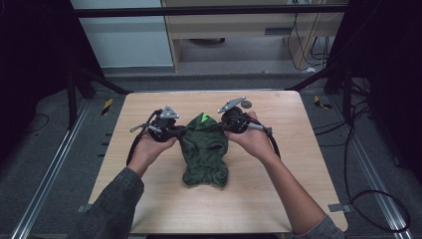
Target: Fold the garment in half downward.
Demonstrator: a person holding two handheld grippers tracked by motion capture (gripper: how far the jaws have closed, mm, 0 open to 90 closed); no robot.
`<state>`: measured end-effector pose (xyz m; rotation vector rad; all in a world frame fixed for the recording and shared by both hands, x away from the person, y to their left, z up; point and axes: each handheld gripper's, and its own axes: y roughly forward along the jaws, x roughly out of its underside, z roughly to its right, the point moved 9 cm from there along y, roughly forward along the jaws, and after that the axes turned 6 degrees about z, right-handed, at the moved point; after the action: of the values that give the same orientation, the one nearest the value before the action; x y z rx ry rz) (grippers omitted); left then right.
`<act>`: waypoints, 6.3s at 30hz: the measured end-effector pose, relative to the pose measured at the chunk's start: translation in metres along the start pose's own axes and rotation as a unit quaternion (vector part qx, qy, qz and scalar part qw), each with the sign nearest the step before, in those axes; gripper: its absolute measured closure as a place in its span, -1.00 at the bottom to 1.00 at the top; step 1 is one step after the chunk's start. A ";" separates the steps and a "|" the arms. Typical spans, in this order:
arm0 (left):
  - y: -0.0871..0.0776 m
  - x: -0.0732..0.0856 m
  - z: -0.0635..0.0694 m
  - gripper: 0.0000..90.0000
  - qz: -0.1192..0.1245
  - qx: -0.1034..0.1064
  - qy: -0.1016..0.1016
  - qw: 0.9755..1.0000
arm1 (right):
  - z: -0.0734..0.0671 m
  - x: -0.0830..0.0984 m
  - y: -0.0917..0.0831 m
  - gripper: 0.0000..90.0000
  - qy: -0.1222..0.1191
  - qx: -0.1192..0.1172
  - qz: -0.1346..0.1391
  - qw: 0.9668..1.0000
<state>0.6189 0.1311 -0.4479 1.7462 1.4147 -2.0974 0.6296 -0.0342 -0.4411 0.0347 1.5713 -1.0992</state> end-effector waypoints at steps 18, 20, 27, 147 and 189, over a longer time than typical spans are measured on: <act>0.002 0.000 -0.001 0.84 0.001 -0.015 0.008 1.000 | 0.000 0.001 0.003 0.89 0.001 0.012 0.006 1.000; 0.002 0.002 0.001 0.84 0.002 -0.015 0.010 1.000 | -0.003 0.003 0.003 0.89 0.000 0.011 0.007 1.000; 0.001 0.009 0.008 0.84 0.002 -0.016 0.020 1.000 | -0.010 0.014 0.002 0.88 -0.007 0.013 0.008 1.000; -0.008 0.109 0.081 0.68 0.037 -0.009 0.014 0.999 | -0.098 0.112 -0.017 0.56 -0.051 -0.011 0.002 0.999; -0.024 0.117 0.087 0.46 0.037 -0.006 -0.004 0.999 | -0.095 0.120 -0.026 -0.06 -0.036 0.002 -0.002 0.999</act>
<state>0.4989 0.1426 -0.5337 1.7561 1.3357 -2.0529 0.5022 -0.0496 -0.5290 -0.0059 1.5055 -1.0946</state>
